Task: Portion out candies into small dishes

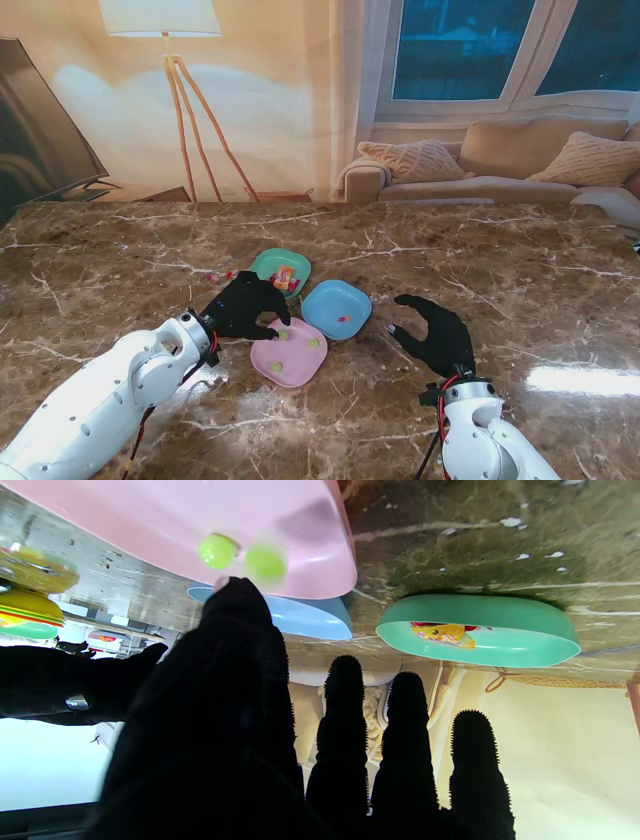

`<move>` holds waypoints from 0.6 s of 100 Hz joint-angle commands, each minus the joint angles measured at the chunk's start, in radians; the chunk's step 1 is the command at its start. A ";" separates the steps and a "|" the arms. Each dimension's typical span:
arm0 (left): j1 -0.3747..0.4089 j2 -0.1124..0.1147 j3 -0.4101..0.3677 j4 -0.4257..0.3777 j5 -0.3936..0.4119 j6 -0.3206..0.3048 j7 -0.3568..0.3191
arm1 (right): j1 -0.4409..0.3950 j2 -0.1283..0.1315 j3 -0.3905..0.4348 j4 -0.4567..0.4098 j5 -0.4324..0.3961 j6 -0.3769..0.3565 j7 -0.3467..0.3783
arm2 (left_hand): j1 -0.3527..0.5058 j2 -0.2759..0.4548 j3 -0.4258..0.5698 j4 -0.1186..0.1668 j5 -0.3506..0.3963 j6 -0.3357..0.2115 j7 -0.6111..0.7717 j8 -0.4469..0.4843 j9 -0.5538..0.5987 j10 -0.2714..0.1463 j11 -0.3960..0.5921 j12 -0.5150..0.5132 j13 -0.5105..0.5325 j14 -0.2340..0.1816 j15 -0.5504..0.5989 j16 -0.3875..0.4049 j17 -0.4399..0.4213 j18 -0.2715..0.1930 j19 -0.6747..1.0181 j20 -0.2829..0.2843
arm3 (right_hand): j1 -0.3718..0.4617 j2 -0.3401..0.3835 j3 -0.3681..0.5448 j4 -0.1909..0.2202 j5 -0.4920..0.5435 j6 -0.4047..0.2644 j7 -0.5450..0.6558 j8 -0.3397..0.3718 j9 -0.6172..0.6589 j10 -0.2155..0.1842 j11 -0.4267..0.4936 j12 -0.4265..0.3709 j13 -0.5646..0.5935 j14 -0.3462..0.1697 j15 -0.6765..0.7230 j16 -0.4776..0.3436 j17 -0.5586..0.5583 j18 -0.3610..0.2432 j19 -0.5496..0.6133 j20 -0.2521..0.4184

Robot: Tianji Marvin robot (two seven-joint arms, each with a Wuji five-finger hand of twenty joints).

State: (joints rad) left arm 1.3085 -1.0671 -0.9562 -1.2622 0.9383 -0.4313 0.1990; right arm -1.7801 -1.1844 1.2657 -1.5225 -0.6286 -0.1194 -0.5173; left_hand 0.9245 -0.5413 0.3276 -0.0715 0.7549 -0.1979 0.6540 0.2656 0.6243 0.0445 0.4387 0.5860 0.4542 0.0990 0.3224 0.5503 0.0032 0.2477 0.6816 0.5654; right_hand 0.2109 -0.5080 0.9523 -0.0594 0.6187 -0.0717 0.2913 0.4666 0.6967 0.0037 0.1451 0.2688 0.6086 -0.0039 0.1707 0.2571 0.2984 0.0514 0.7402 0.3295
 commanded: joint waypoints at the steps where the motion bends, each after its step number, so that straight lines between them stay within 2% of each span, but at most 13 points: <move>1: 0.006 0.004 -0.002 -0.010 0.005 -0.005 -0.009 | -0.008 -0.003 -0.001 0.007 0.005 0.002 0.010 | -0.040 0.021 0.052 -0.002 -0.018 0.022 -0.052 0.030 -0.036 -0.008 -0.017 -0.017 -0.029 -0.006 -0.020 -0.003 -0.023 0.001 -0.022 -0.010 | -0.018 0.006 0.016 0.014 0.001 -0.023 0.000 0.009 0.007 -0.006 -0.002 0.011 -0.032 0.013 -0.006 0.009 -0.011 -0.003 -0.023 0.017; 26: 0.011 0.007 -0.011 -0.022 0.009 -0.011 -0.024 | -0.007 -0.004 -0.002 0.009 0.007 0.001 0.008 | -0.069 0.035 0.076 -0.008 -0.034 0.036 -0.076 0.035 -0.045 -0.006 -0.021 -0.019 -0.033 -0.007 -0.021 -0.003 -0.025 -0.001 -0.027 -0.011 | -0.019 0.005 0.016 0.014 0.002 -0.023 0.000 0.009 0.006 -0.006 -0.002 0.011 -0.031 0.012 -0.005 0.009 -0.010 -0.003 -0.023 0.018; 41: 0.033 0.005 -0.058 -0.058 0.001 0.018 -0.038 | -0.006 -0.004 -0.001 0.009 0.003 -0.001 0.006 | -0.100 0.075 0.053 -0.016 -0.037 0.043 -0.075 0.040 -0.054 0.003 -0.025 -0.021 -0.040 -0.004 -0.023 -0.003 -0.025 -0.001 -0.028 -0.011 | -0.018 0.005 0.017 0.014 0.001 -0.022 0.000 0.009 0.007 -0.006 -0.002 0.011 -0.031 0.013 -0.005 0.009 -0.010 -0.004 -0.023 0.018; 45: 0.041 0.004 -0.077 -0.074 0.001 0.031 -0.042 | -0.006 -0.003 0.000 0.009 0.003 -0.001 0.006 | -0.080 0.098 -0.004 -0.004 -0.036 0.047 -0.079 0.042 -0.056 0.004 -0.025 -0.021 -0.043 -0.004 -0.022 0.000 -0.026 -0.001 -0.030 -0.009 | -0.019 0.006 0.017 0.014 0.001 -0.022 0.000 0.009 0.006 -0.006 -0.002 0.011 -0.032 0.013 -0.005 0.009 -0.010 -0.003 -0.023 0.018; 60: 0.063 0.009 -0.151 -0.140 0.020 0.068 -0.090 | -0.005 -0.003 0.000 0.009 0.000 0.000 0.006 | -0.052 0.120 -0.001 0.012 -0.050 0.049 -0.082 0.045 -0.064 0.006 -0.029 -0.022 -0.049 -0.003 -0.025 -0.001 -0.027 -0.003 -0.031 -0.009 | -0.018 0.005 0.017 0.013 0.002 -0.022 0.000 0.009 0.007 -0.004 -0.001 0.011 -0.031 0.015 -0.005 0.009 -0.010 -0.003 -0.023 0.018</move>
State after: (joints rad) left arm 1.3788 -1.0678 -1.0903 -1.3805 0.9459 -0.3684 0.1211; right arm -1.7794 -1.1848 1.2658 -1.5191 -0.6298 -0.1212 -0.5217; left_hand 0.8455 -0.4449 0.3431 -0.0715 0.7339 -0.1412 0.5844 0.2908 0.5923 0.0445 0.4095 0.5663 0.4282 0.0999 0.3158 0.5503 -0.0048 0.2480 0.6703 0.5654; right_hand 0.2109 -0.5080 0.9523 -0.0594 0.6187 -0.0717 0.2913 0.4666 0.6967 0.0038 0.1451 0.2689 0.6086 -0.0039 0.1707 0.2573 0.2984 0.0514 0.7402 0.3295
